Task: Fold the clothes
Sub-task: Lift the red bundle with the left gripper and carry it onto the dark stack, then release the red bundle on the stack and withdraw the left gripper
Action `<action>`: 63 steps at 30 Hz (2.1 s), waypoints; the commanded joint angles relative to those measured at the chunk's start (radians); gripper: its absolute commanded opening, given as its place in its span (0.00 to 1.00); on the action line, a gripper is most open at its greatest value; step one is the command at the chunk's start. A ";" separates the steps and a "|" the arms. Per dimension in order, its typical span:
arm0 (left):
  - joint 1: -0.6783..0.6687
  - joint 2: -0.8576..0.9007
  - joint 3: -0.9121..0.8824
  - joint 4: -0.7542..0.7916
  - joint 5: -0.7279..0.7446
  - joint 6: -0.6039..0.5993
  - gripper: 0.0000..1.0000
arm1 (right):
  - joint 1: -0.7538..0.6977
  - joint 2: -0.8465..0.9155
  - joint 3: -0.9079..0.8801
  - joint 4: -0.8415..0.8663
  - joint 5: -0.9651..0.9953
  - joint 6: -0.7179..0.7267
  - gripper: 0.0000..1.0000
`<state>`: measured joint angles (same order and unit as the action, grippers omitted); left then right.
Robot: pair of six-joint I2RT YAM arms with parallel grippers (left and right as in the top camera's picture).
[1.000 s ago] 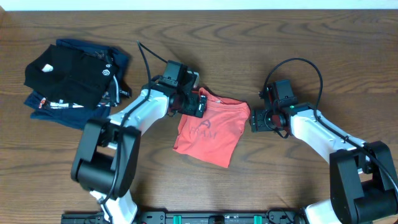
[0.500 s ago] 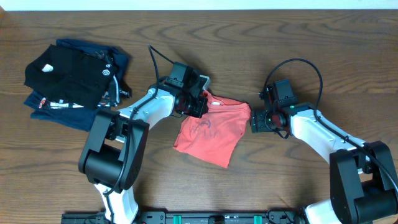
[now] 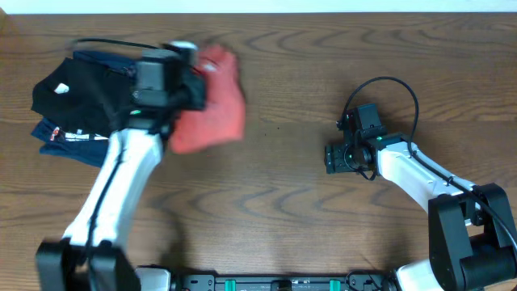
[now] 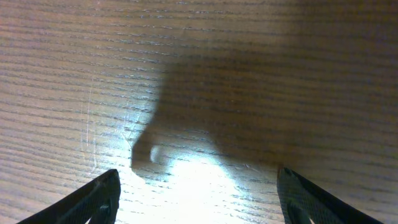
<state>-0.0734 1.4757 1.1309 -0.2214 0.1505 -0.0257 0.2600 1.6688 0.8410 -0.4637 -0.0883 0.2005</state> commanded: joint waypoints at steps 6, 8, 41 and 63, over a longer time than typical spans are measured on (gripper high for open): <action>0.240 -0.078 0.013 0.164 -0.226 -0.093 0.08 | -0.006 0.002 0.011 -0.025 0.010 -0.007 0.79; 0.294 -0.063 0.013 0.177 -0.251 -0.125 0.08 | -0.006 0.002 0.011 -0.029 0.010 -0.007 0.79; 0.520 -0.072 0.012 0.222 0.176 -0.249 0.98 | -0.006 0.002 0.011 -0.035 0.010 -0.007 0.92; -0.108 -0.007 0.012 -0.527 -0.036 -0.142 0.98 | -0.172 -0.100 0.179 -0.038 -0.046 -0.003 0.99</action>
<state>-0.1856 1.5154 1.1316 -0.6743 0.1810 -0.1753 0.1497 1.6497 0.9344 -0.4358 -0.1680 0.1936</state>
